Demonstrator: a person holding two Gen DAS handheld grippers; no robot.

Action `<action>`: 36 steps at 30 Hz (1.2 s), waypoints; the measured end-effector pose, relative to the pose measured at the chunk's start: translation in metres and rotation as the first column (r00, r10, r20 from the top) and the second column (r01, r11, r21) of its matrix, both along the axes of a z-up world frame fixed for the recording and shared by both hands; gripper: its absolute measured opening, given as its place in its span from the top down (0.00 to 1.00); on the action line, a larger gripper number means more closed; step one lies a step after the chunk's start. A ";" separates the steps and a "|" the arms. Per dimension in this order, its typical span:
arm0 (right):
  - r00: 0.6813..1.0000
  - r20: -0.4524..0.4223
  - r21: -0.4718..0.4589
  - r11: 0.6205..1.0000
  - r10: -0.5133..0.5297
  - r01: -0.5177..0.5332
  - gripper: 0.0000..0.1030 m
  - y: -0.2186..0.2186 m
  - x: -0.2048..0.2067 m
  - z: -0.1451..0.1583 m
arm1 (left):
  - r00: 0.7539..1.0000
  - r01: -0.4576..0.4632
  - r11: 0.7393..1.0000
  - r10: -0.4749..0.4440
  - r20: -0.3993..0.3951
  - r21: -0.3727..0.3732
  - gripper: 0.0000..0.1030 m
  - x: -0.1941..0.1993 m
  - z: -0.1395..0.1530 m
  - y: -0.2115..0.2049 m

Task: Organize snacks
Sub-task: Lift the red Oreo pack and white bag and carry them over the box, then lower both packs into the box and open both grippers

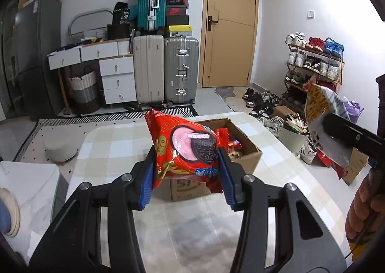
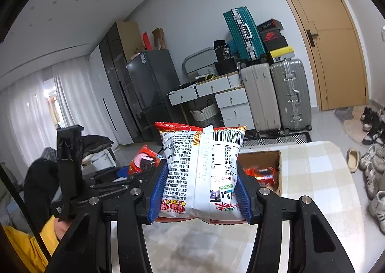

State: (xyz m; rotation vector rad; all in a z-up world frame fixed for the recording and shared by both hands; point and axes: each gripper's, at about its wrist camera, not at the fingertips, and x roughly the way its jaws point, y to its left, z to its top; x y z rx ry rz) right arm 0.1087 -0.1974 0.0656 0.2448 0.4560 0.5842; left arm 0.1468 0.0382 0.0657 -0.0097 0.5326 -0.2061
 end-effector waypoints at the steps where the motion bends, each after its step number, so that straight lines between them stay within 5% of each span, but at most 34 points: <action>1: 1.000 -0.013 0.013 1.000 0.003 -0.003 0.49 -0.001 0.011 -0.001 | 1.000 -0.002 1.000 0.002 -0.006 0.005 0.57 0.011 -0.001 0.000; 12: 0.995 -0.095 -0.020 1.000 -0.010 0.008 0.49 0.012 0.123 -0.012 | 0.990 0.035 0.999 -0.037 -0.137 -0.015 0.57 0.171 -0.037 -0.014; 19: 0.984 -0.175 -0.077 0.997 -0.044 0.031 0.49 0.015 0.180 -0.040 | 0.978 0.034 0.999 -0.041 -0.204 -0.038 0.57 0.234 -0.072 -0.028; 36: 0.968 -0.246 -0.141 0.990 -0.054 0.019 0.49 0.029 0.219 -0.080 | 0.969 0.067 0.997 -0.074 -0.237 -0.036 0.57 0.286 -0.117 -0.048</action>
